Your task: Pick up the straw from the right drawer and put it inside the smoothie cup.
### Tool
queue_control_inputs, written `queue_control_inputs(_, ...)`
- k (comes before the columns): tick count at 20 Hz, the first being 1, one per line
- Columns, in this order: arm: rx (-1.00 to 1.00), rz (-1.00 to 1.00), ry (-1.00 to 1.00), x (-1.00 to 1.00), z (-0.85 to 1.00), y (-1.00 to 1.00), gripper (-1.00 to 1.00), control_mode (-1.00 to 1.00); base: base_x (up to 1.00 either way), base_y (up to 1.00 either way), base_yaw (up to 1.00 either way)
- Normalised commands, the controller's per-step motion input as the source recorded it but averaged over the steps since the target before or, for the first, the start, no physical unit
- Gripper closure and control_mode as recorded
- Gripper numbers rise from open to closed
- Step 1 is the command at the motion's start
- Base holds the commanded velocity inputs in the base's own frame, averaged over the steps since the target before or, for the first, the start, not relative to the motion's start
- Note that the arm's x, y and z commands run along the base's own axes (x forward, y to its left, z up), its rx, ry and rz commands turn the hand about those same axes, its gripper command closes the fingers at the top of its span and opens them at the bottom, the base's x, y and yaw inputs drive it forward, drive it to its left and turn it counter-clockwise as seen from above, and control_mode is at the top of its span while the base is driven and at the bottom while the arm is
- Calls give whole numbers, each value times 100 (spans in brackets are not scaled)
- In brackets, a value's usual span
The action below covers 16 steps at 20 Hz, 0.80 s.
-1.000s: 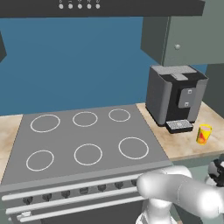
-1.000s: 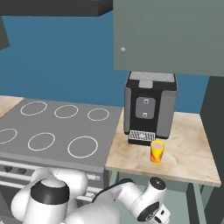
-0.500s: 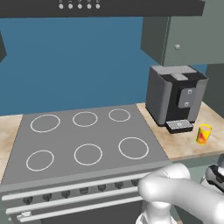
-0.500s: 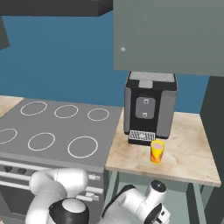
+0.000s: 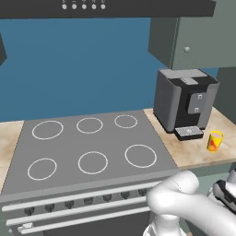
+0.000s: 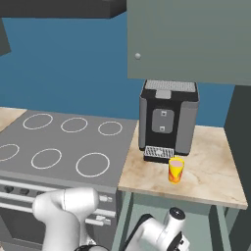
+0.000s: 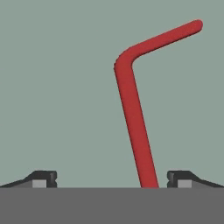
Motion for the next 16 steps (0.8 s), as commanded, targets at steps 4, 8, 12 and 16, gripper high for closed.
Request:
queue_control_inputs(4, 0, 0, 0, 0, -36, -12, -100, -100, 0, 0, 0)
queue_control_inputs(8, 0, 0, 3, -1, -53, -3, 100, -100, 0, 0, 0)
queue_control_inputs(12, 0, 0, 0, -13, -51, 0, 100, -100, 0, 0, 0)
queue_control_inputs(16, 0, 0, 0, -14, -37, 0, 100, -100, 0, 0, 0)
